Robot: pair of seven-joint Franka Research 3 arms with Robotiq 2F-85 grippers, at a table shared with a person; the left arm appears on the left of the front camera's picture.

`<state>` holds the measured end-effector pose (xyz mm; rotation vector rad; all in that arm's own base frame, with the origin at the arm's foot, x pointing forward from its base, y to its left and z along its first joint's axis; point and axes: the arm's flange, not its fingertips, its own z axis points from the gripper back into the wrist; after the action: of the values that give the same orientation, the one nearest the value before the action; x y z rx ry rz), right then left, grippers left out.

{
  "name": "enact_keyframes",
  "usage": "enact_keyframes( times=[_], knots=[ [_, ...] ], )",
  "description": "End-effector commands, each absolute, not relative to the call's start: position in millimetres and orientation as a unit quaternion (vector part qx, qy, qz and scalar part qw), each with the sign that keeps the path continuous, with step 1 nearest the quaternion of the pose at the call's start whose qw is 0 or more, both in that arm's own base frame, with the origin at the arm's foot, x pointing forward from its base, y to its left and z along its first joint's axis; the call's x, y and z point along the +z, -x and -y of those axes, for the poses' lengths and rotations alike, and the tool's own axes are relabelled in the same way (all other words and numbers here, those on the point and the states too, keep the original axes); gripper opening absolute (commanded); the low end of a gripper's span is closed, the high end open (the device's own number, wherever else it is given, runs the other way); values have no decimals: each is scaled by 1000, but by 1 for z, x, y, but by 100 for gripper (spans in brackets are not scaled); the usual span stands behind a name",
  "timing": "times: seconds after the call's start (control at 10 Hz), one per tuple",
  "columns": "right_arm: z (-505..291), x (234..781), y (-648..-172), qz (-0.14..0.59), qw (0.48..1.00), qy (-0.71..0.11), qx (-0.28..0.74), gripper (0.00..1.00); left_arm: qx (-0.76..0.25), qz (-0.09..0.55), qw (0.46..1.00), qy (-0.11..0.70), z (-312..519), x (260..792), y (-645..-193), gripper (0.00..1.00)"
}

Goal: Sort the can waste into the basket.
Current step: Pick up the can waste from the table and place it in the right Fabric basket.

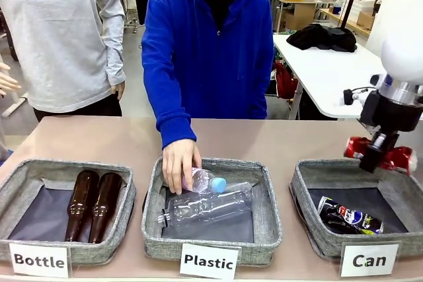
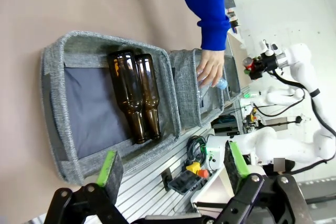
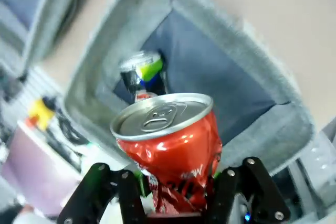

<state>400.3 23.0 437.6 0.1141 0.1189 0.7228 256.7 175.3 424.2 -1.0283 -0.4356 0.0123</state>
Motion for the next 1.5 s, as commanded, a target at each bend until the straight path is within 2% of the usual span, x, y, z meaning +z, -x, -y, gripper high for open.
enact_keyframes(
  times=[0.0,0.2,0.5,0.6,0.7,0.8,0.9,1.0,1.4],
  knots=[
    [-11,440,-396,-69,884,-49,460,0,8,202,849,489,-175,424,-254,100],
    [-5,441,-388,-71,846,-75,524,0,8,202,849,489,-175,424,-254,100],
    [-3,441,-387,-63,838,-80,535,0,8,202,849,489,-175,424,-254,100],
    [-3,441,-383,-60,828,-79,552,60,8,202,849,489,-175,424,-254,100],
    [-3,441,-382,-59,826,-75,556,59,8,202,849,489,-175,424,-254,100],
    [-3,441,-383,-59,826,-73,556,100,8,202,849,489,-175,424,-254,100],
    [-2,441,-382,-58,825,-73,557,63,8,202,849,489,-175,424,-254,100],
    [-2,441,-383,-57,828,-73,554,100,8,202,849,489,-175,424,-254,100],
    [-3,440,-385,-56,833,-88,544,100,8,202,849,489,-175,424,-254,100]
  ],
)
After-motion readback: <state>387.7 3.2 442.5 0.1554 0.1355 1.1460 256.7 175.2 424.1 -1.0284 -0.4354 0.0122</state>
